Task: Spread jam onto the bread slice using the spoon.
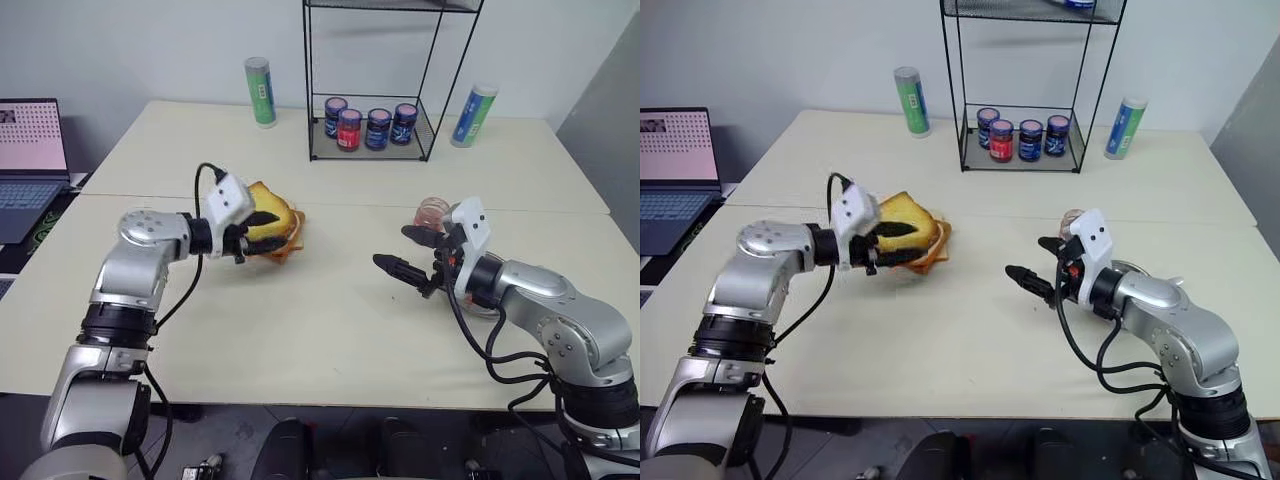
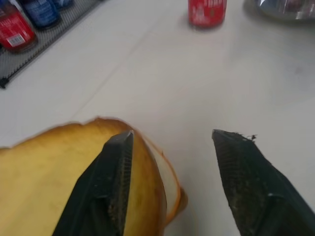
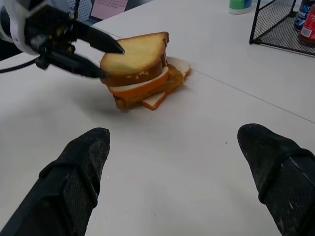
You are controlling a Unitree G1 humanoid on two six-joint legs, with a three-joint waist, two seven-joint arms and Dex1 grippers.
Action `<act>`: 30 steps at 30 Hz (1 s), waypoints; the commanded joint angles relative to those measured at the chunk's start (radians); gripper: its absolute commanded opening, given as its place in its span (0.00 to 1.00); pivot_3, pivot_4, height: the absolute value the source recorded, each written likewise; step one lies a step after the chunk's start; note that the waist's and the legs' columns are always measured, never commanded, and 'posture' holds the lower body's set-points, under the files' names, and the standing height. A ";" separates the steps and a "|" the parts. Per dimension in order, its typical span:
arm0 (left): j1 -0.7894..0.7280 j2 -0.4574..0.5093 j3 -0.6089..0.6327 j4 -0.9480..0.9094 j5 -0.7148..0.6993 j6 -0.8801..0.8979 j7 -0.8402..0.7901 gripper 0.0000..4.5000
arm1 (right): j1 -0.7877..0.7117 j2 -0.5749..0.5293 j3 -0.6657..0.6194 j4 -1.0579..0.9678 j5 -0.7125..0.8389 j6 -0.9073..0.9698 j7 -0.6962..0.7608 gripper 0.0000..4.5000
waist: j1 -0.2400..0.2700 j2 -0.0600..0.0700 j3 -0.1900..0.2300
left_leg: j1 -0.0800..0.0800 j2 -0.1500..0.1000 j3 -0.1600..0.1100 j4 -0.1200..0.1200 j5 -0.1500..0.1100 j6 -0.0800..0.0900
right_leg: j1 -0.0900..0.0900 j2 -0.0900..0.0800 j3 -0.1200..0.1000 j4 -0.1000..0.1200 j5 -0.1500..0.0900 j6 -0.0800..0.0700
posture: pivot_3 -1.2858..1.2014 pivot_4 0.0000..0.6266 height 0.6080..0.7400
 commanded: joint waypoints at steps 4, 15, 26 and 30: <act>-0.036 -0.028 0.009 0.104 0.065 -0.102 0.113 0.66 | -0.005 0.002 -0.017 -0.031 -0.002 -0.017 -0.007 1.00 | 0.000 0.000 0.000 | -0.001 0.000 0.000 0.000 0.000 0.000 | 0.000 0.000 0.000 0.000 0.000 0.000 | 0.52 0.24 1.00; -0.062 -0.045 0.048 0.176 0.025 -0.075 0.130 0.66 | -0.001 -0.008 -0.025 -0.042 0.009 -0.009 -0.006 1.00 | -0.001 0.000 0.000 | 0.000 0.000 0.000 0.000 0.000 0.000 | 0.000 0.000 0.000 0.000 0.000 0.000 | 0.52 0.24 1.00; -0.072 -0.055 0.055 0.207 0.021 -0.072 0.141 0.42 | -0.014 -0.013 -0.022 -0.043 0.016 -0.001 -0.004 1.00 | -0.001 0.000 0.000 | 0.000 0.000 0.000 0.000 0.000 0.000 | 0.000 0.000 0.000 0.000 0.000 0.000 | 0.52 0.24 1.00; -0.071 -0.049 0.055 0.198 0.013 -0.060 0.139 0.24 | -0.013 -0.014 -0.022 -0.046 0.019 0.001 -0.005 1.00 | -0.001 0.000 0.000 | 0.000 0.000 0.000 0.000 0.000 0.000 | 0.000 0.000 0.000 0.000 0.000 0.000 | 0.52 0.24 1.00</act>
